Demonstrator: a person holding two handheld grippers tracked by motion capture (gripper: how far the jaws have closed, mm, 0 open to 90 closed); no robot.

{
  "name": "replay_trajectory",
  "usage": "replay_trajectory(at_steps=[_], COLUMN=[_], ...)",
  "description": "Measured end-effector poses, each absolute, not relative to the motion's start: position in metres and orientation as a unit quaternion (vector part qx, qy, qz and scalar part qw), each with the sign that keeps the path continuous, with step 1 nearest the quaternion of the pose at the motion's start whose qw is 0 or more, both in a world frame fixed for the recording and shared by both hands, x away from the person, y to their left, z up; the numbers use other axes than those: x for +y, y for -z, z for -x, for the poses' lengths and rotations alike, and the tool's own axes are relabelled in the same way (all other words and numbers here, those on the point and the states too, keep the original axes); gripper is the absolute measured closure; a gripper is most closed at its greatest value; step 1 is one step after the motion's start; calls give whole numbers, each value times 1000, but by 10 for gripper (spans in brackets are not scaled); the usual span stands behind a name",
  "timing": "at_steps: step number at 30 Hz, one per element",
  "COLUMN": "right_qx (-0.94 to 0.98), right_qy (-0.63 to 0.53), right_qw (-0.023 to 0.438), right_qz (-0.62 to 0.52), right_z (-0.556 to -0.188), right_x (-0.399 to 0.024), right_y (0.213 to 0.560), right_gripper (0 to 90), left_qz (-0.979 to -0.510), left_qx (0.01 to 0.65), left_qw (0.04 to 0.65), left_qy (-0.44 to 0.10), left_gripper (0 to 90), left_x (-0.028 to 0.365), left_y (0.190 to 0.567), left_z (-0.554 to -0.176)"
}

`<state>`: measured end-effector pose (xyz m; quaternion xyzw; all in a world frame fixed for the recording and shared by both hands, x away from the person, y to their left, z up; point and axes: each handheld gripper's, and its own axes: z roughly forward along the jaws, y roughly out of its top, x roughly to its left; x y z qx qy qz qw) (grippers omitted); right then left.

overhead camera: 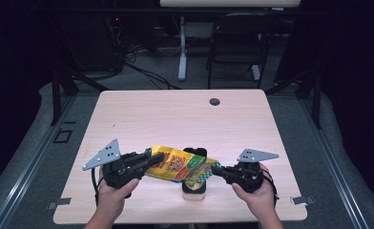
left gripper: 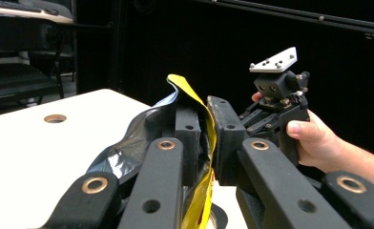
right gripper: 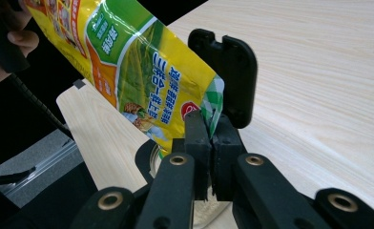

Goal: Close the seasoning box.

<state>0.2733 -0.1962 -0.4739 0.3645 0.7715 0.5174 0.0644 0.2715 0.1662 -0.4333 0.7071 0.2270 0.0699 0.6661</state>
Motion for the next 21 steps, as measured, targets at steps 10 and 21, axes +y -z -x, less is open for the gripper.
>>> replay_trajectory(at_steps=[10, 21], right_qx=[762, 764], right_qy=[-523, -521], right_qw=[66, 72], right_qz=[-376, -374], right_z=[-274, -275], right_x=[-201, -202], right_y=[475, 476], right_gripper=[876, 868], left_qz=[-709, -711], left_qx=[226, 223], left_qw=[664, 663], left_qy=[-73, -78], left_gripper=[829, 803], left_x=[161, 160], left_y=[433, 433], left_z=[-273, -274])
